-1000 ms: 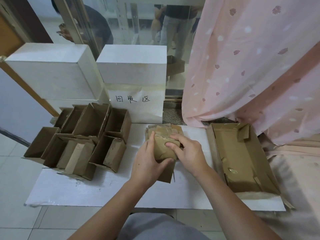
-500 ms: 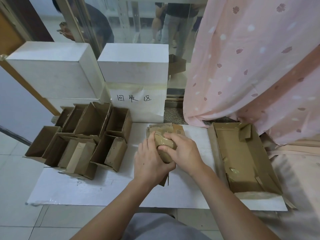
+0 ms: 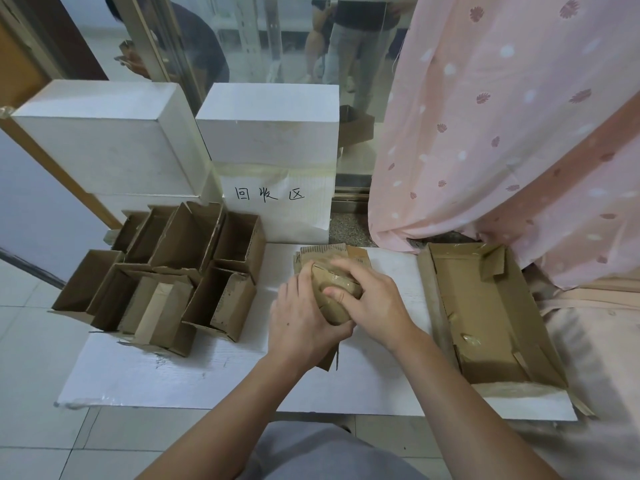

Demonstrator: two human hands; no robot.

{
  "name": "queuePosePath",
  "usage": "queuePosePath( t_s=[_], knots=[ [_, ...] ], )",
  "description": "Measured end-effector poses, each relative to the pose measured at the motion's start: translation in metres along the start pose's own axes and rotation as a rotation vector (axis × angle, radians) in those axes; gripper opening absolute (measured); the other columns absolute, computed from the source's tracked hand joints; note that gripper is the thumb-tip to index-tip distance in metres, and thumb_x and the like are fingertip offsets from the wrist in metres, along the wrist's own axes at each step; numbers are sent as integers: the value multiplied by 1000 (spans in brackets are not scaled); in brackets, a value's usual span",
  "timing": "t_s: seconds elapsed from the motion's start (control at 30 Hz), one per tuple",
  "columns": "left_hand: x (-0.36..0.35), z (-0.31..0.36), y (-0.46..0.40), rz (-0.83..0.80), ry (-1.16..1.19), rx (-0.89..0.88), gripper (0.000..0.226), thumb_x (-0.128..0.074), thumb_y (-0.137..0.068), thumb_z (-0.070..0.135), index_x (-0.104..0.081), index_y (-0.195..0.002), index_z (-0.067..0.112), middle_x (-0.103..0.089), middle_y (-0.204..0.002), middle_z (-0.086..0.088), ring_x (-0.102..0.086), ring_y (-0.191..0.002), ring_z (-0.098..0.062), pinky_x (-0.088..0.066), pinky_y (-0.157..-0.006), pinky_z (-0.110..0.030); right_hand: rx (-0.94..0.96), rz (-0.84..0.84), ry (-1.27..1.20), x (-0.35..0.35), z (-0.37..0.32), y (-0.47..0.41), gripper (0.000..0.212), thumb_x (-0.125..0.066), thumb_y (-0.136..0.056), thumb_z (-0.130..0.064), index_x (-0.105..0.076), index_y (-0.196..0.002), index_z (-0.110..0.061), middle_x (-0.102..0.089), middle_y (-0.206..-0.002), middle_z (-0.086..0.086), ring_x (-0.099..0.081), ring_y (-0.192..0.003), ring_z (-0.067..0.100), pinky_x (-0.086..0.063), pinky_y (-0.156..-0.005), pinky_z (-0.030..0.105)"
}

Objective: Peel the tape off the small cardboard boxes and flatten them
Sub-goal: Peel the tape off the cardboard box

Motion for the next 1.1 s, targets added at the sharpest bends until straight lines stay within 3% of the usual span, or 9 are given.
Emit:
queuePosePath(
  t_s=[0.13, 0.27, 0.4, 0.53, 0.6, 0.73, 0.87, 0.97, 1.1],
  knots=[
    [0, 2, -2, -10, 38, 16, 115, -61, -59, 75, -27, -155, 21, -52, -130, 6, -50, -119, -20, -47, -96, -38, 87, 39, 0, 3, -1, 1, 25, -84, -83, -23, -77, -107, -21, -60, -133, -18, -58, -119, -4, -42, -102, 14],
    [1, 5, -4, -15, 41, 11, 115, -62, -57, 77, -27, -153, 24, -50, -126, 8, -49, -115, -17, -46, -95, -36, 103, 98, 52, 5, -3, 2, 9, -68, -94, -10, -73, -96, -17, -67, -117, -16, -64, -112, 2, -51, -96, 29],
    [-5, 1, -4, -46, 86, 21, 119, -77, -60, 66, -23, -157, 24, -50, -131, 7, -47, -123, -19, -46, -97, -35, 3, 56, 139, -1, 8, -2, 5, -52, -102, -28, -55, -100, -32, -75, -103, -4, -69, -94, 22, -55, -81, 43],
    [-11, -3, -5, -75, 69, 23, 123, -74, -59, 72, -19, -159, 26, -49, -132, 7, -45, -125, -17, -47, -98, -35, 13, 46, 187, 1, 4, -4, 12, -41, -102, -40, -51, -105, -34, -69, -82, 0, -63, -73, 28, -53, -70, 44],
    [-12, -5, -5, -76, 103, 40, 122, -76, -60, 70, -19, -159, 26, -48, -137, 7, -43, -129, -16, -46, -102, -36, 67, 28, 178, -2, -4, -5, 19, -43, -100, -41, -59, -106, -32, -71, -92, -5, -66, -82, 24, -55, -74, 43],
    [-11, -13, -7, -55, 151, 58, 113, -79, -64, 60, -24, -156, 26, -50, -135, 8, -45, -128, -15, -44, -100, -31, 125, -89, 151, -18, -7, -2, 30, -52, -96, -46, -75, -106, -30, -65, -134, -10, -63, -119, 18, -51, -101, 39],
    [-10, -14, -8, -60, 125, 57, 115, -78, -62, 63, -23, -157, 25, -49, -133, 8, -46, -126, -17, -47, -99, -37, 10, -38, 40, -12, 5, -5, 15, -66, -93, -38, -68, -107, -32, -70, -124, -7, -64, -110, 11, -51, -97, 36],
    [-7, -11, -8, -55, 112, 44, 117, -70, -59, 72, -25, -156, 26, -50, -128, 8, -48, -120, -17, -48, -96, -38, 12, -3, -3, -7, 7, -7, 27, -79, -86, -18, -72, -112, -22, -69, -127, -8, -62, -113, 2, -48, -100, 27],
    [-6, -11, -9, -49, 87, 29, 120, -66, -57, 80, -25, -155, 25, -51, -128, 7, -49, -117, -18, -48, -96, -38, -5, -26, -70, -6, 14, -9, 37, -86, -79, -14, -77, -114, -17, -63, -129, -16, -58, -117, -10, -42, -103, 14]
  ],
)
Point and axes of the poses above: each hand's wrist, its own y-axis away from the middle knuckle, its own x-axis out of the back of the hand, z = x × y, the point moved 10 cm from there along -y, towards the middle knuckle
